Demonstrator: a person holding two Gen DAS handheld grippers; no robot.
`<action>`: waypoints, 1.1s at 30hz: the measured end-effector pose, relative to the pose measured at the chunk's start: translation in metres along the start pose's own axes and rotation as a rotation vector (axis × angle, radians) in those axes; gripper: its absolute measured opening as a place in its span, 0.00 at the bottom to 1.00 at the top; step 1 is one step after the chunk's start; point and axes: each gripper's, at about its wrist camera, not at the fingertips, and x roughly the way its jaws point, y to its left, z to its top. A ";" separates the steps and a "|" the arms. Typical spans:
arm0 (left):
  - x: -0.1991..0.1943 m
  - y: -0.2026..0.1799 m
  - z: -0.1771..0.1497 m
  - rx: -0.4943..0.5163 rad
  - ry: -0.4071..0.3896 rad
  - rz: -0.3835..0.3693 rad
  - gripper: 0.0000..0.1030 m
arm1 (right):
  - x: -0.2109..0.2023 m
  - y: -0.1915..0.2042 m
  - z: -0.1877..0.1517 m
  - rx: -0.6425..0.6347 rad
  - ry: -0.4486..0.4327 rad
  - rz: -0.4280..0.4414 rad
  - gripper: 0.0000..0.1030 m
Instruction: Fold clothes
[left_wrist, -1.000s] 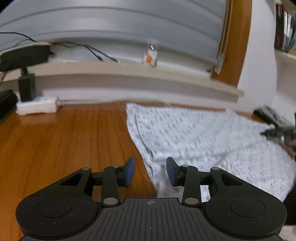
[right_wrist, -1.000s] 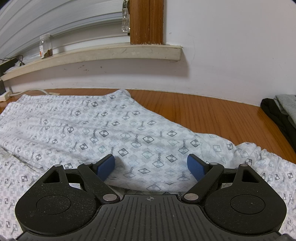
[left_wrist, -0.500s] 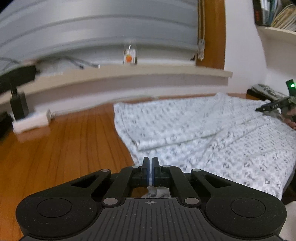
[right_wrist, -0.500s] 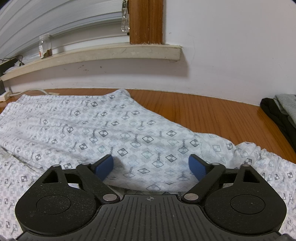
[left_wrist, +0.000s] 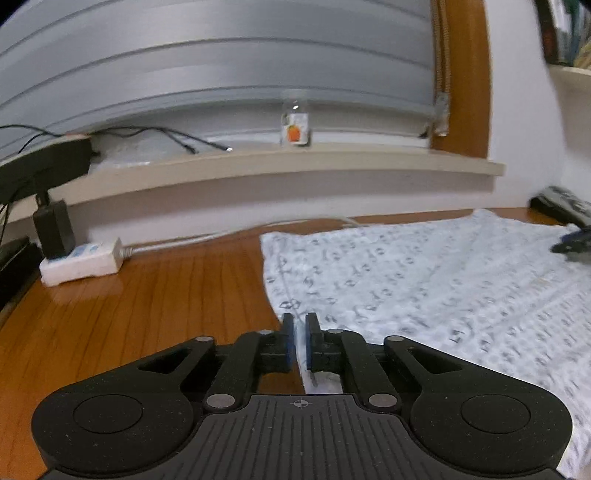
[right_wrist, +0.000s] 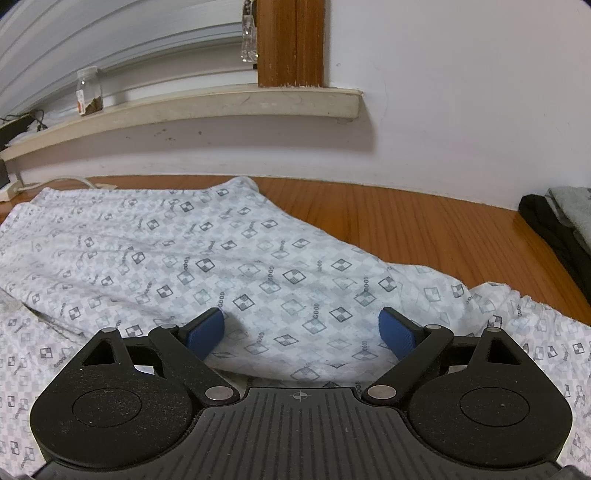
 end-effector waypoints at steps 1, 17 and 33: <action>0.000 -0.004 0.003 -0.002 -0.010 -0.008 0.25 | -0.004 0.000 -0.001 0.001 -0.020 0.001 0.88; 0.066 -0.120 0.018 0.147 0.104 -0.245 0.70 | -0.010 0.010 -0.006 -0.068 -0.020 0.019 0.78; 0.123 -0.091 0.045 0.181 0.167 -0.253 0.72 | 0.039 0.000 0.027 -0.016 0.005 0.022 0.82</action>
